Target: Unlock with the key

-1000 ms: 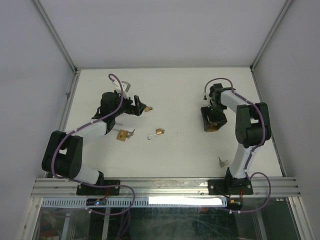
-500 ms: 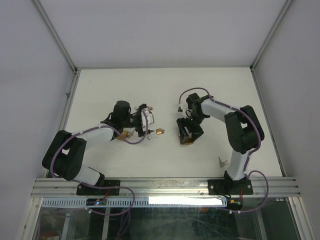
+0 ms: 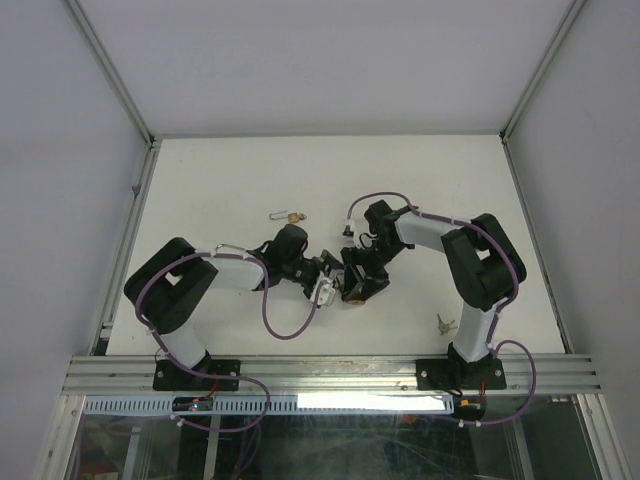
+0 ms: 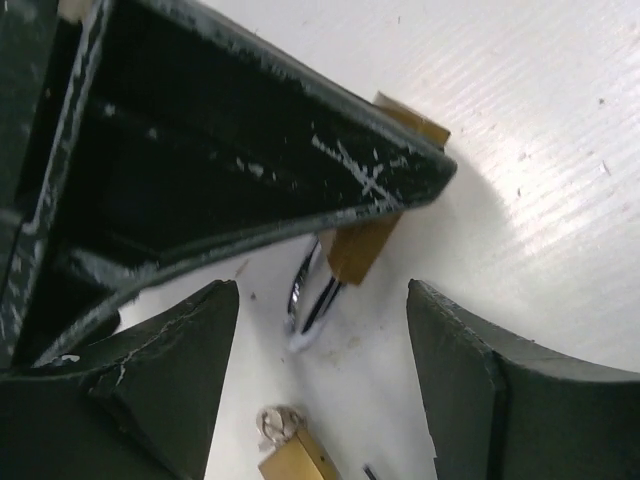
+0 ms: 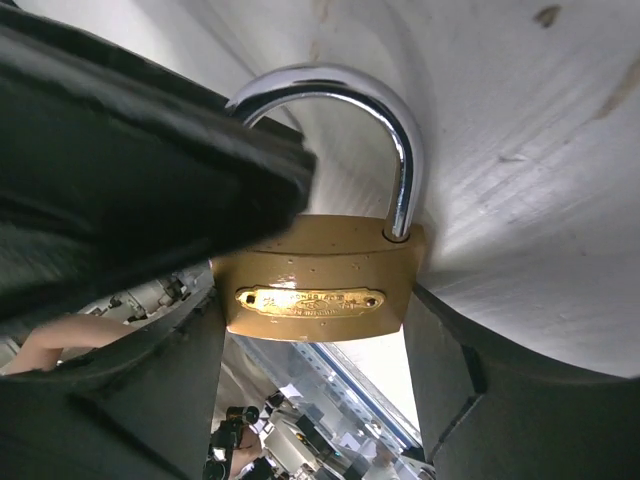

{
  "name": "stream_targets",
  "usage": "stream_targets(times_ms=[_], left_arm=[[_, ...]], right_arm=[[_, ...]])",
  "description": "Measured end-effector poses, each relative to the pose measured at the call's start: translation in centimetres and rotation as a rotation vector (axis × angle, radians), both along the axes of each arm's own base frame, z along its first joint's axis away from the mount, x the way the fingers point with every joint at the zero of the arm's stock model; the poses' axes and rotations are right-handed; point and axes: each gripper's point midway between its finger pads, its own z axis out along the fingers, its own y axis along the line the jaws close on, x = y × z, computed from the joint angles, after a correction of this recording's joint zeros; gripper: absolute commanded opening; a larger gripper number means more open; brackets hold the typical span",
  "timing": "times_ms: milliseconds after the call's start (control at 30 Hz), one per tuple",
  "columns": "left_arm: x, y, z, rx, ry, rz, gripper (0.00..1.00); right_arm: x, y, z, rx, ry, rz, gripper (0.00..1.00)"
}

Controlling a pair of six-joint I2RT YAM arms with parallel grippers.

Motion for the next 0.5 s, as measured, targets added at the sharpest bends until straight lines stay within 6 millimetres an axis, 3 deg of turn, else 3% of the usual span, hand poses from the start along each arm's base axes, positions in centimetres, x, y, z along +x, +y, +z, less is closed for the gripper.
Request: stream_targets(times_ms=[300,433,500], left_arm=[[-1.3,-1.6,-0.9,0.016,-0.044,-0.08,0.03],[-1.1,-1.6,-0.7,0.015,-0.107,-0.112,0.0],[-1.0,-1.5,-0.8,0.025,-0.111,-0.11,0.0]], right_arm=[[-0.6,0.3,0.1,0.043,0.014,-0.003,0.18],[-0.1,-0.2,0.7,0.061,-0.02,-0.004,0.2],[0.0,-0.1,0.7,0.063,-0.039,0.003,0.27]])
